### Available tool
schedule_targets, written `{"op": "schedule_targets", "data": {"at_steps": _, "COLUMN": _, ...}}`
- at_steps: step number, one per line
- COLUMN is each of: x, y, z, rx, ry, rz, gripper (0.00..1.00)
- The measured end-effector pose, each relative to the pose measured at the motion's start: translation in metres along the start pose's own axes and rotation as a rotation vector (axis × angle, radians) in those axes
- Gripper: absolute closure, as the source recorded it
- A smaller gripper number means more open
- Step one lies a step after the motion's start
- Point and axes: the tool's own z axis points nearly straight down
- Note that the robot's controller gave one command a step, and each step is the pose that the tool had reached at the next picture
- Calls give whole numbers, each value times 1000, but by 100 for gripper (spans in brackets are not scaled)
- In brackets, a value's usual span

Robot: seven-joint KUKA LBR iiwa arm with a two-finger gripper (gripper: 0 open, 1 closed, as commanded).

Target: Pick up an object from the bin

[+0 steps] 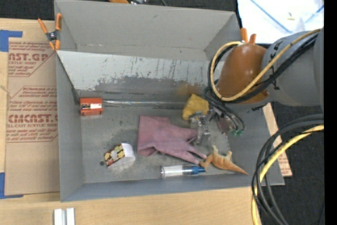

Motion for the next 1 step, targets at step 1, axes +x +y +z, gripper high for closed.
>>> {"op": "schedule_targets", "data": {"at_steps": 1, "x": -6, "y": 12, "z": 0, "rx": 2, "ry": -3, "rz": -18, "gripper": 100}}
